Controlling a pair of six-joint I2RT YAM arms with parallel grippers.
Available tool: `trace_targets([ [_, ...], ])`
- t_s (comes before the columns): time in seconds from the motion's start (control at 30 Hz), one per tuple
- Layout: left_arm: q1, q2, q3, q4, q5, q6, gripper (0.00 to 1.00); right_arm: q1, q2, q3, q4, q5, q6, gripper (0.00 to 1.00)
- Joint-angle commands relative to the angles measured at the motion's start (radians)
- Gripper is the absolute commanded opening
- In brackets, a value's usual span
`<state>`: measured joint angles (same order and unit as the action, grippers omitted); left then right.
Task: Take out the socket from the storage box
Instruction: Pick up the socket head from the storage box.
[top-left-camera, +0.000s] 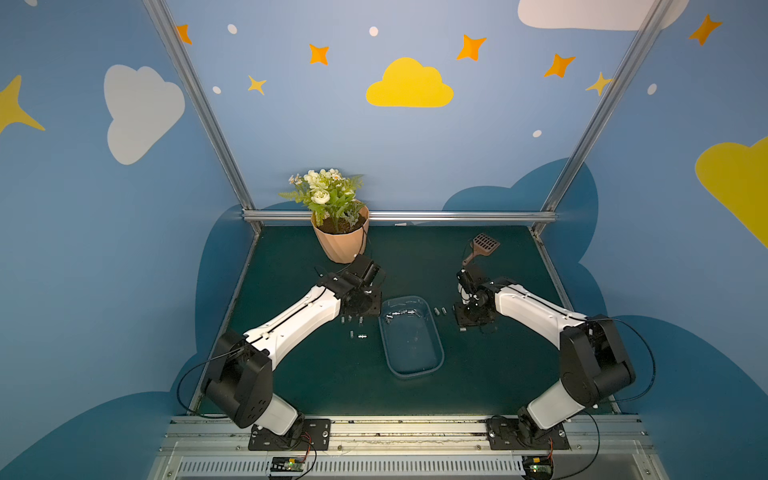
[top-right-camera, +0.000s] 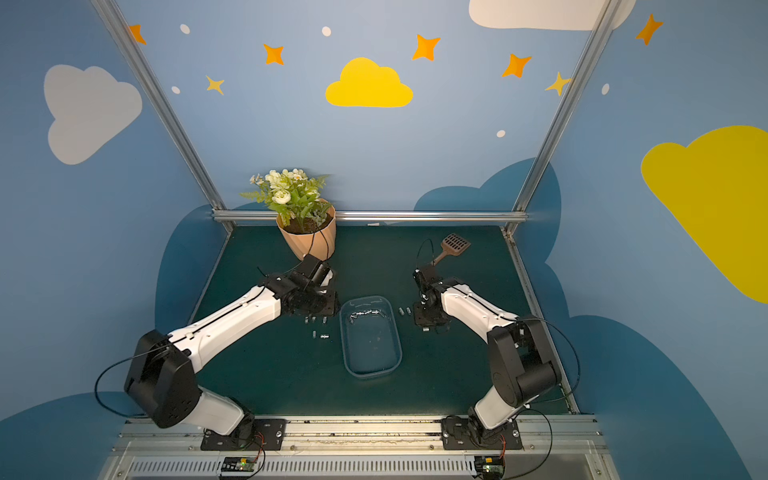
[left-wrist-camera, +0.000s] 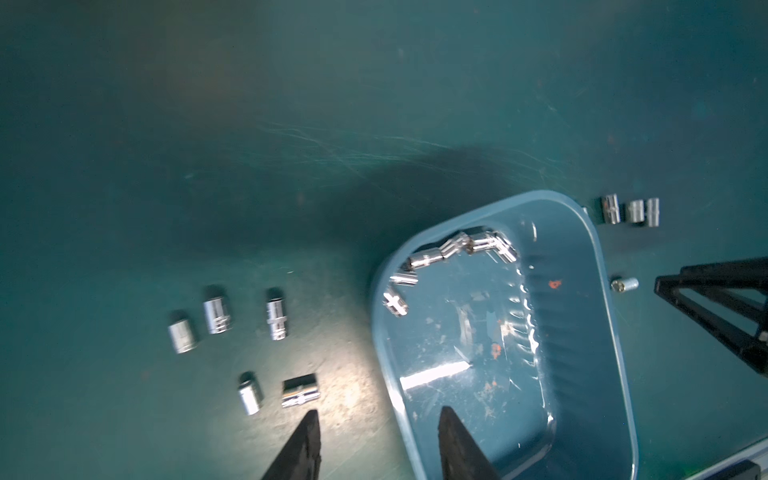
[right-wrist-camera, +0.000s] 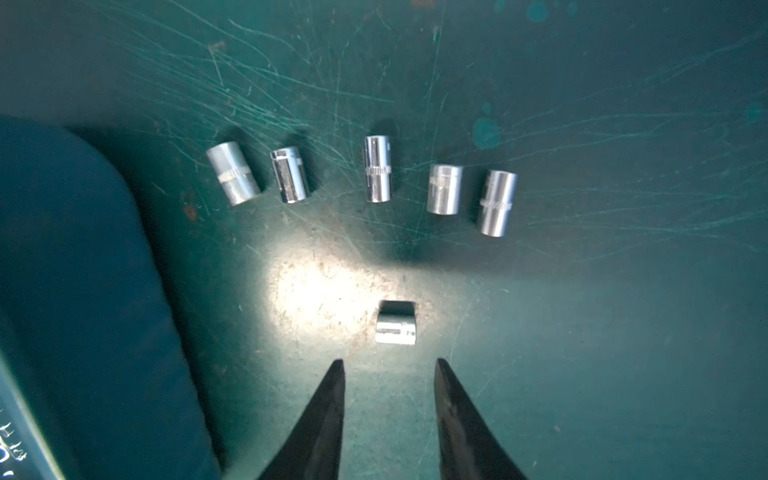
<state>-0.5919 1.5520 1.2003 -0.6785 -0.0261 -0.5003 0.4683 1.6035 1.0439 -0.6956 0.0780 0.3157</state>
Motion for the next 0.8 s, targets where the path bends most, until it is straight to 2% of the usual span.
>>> trace_targets([
  [0.0,-0.041,0.056,0.054,-0.042,-0.02,0.021,0.47,-0.003,-0.014,0.016,-0.004,-0.01,0.006,0.37],
  [0.3,-0.117,0.24,0.21,-0.091,-0.05,0.032,0.48,-0.003,-0.02,0.008,-0.004,-0.009,0.006,0.37],
  [0.47,-0.123,0.35,0.284,-0.146,-0.038,0.024,0.48,-0.004,-0.023,0.001,-0.004,-0.007,0.007,0.37],
  [0.77,-0.126,0.441,0.331,-0.165,-0.065,-0.006,0.48,-0.007,-0.032,-0.013,0.003,-0.009,0.009,0.37],
])
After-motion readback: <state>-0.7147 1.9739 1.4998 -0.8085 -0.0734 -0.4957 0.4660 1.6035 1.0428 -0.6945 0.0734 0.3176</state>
